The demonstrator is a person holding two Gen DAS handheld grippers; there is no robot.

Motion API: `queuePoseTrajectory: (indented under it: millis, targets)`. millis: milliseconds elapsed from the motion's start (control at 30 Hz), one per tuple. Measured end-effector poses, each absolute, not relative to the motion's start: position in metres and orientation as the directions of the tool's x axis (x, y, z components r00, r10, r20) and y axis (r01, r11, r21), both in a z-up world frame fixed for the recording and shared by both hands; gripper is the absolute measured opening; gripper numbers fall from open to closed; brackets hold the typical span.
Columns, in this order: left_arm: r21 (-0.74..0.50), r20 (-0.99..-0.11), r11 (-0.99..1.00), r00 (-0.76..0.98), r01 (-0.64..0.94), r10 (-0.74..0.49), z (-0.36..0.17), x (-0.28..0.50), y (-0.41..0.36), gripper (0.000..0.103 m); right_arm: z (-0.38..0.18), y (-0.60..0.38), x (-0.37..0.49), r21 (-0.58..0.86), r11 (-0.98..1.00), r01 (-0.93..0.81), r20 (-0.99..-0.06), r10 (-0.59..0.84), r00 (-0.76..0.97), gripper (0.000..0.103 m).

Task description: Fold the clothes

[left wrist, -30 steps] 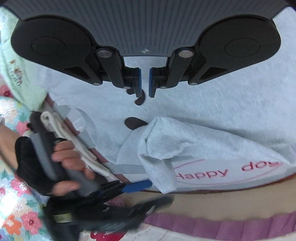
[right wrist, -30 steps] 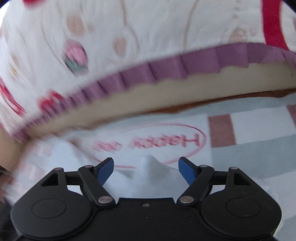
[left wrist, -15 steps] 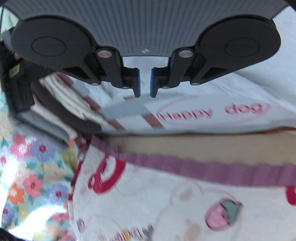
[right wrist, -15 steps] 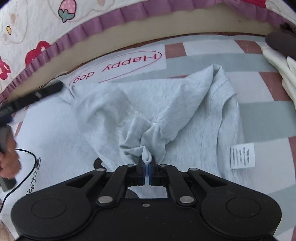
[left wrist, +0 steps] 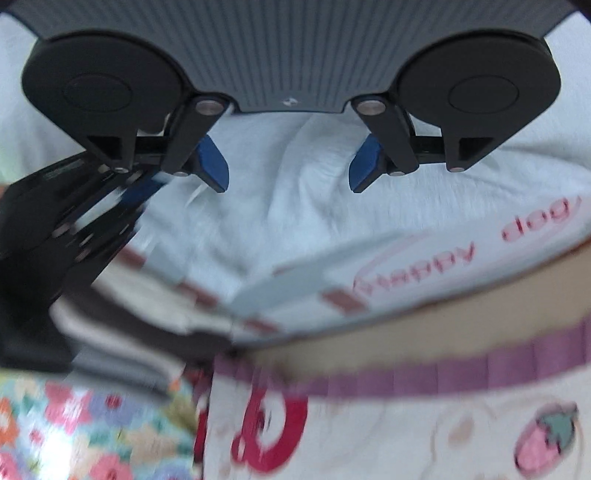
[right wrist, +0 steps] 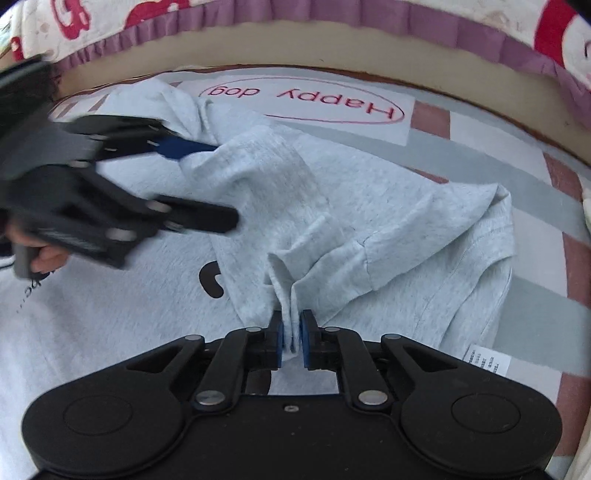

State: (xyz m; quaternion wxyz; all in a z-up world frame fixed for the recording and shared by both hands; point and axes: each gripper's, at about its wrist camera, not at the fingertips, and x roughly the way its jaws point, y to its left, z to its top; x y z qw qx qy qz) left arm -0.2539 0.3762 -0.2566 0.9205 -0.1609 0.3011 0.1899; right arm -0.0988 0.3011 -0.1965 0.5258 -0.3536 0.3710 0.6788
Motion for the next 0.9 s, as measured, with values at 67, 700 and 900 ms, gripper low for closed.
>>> queuePoseTrajectory:
  millis: [67, 700, 900]
  targets:
    - [-0.178, -0.639, 0.884, 0.734, -0.432, 0.231, -0.258, -0.245, 0.387, 0.004, -0.192, 0.301, -0.102, 0.088, -0.226, -0.970, -0.862, 0.472, -0.188, 0.002]
    - [-0.030, -0.591, 0.753, 0.619, -0.657, 0.517, -0.234, -0.212, 0.460, 0.066, -0.185, 0.330, 0.038, 0.219, 0.375, -0.901, -0.729, 0.677, 0.104, 0.053]
    - [-0.049, -0.698, 0.659, 0.497, -0.751, 0.515, -0.262, -0.221, 0.487, 0.066, -0.207, 0.342, 0.037, 0.307, 0.358, -0.882, -0.747, 0.665, 0.010, 0.066]
